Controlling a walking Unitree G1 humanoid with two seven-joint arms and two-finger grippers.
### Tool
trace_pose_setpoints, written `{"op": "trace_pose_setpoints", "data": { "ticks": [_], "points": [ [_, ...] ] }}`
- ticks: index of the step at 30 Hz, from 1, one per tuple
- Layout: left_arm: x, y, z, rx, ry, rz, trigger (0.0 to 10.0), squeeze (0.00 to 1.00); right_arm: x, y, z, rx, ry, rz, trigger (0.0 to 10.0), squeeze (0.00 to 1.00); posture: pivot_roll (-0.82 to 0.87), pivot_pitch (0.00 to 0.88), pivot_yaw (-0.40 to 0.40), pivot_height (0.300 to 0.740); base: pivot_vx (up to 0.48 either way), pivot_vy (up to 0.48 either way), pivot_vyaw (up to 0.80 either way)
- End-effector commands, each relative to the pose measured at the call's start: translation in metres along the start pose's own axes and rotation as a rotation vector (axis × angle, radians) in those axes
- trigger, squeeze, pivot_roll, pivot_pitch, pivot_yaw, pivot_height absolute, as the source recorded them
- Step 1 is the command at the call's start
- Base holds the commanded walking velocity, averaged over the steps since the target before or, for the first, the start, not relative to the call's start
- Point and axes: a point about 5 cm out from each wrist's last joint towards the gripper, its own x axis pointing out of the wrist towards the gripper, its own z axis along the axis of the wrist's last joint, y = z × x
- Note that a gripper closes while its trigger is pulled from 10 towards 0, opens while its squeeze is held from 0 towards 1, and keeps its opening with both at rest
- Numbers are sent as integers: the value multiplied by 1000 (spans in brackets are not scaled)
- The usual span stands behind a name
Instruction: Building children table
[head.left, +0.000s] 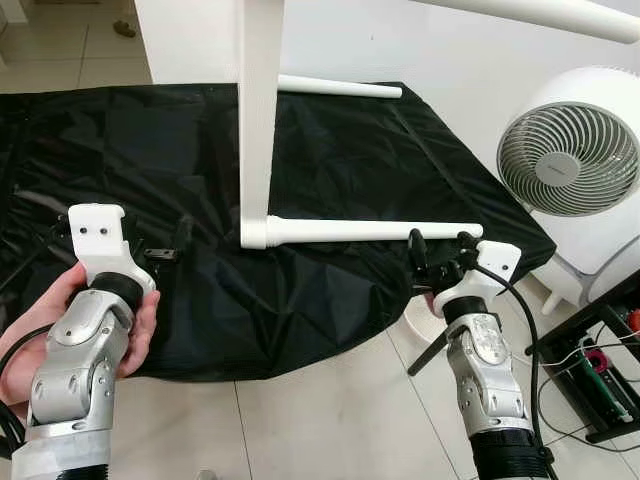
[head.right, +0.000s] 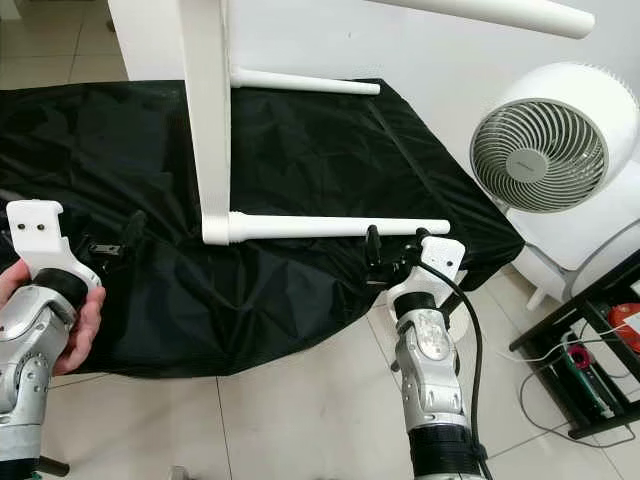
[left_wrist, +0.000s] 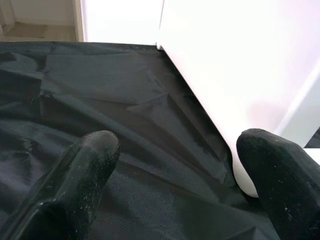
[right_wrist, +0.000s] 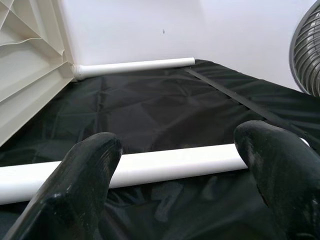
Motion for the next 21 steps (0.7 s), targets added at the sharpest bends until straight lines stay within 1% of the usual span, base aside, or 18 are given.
{"op": "trace_pose_setpoints", "data": {
  "ticks": [1, 15, 19, 21],
  "points": [
    [-2, 3, 1, 15, -4, 32, 10000, 0, 0, -6, -1, -18, 0, -20, 10000, 0, 149, 115, -77, 740, 0, 0, 0],
    [-4, 2, 1, 27, -3, 24, 10000, 0, 1, -8, 0, -37, -7, -13, 10000, 0, 150, 120, -78, 740, 0, 0, 0],
    [-6, 0, -1, 26, -5, 11, 10000, 0, 1, -8, 0, -57, -9, 10, 10000, 0, 147, 119, -79, 740, 0, 0, 0],
    [-9, -4, -3, 24, -13, -1, 10000, 0, 1, -8, 1, -72, -6, 26, 10000, 0, 135, 121, -87, 740, 0, 0, 0]
  ]
}}
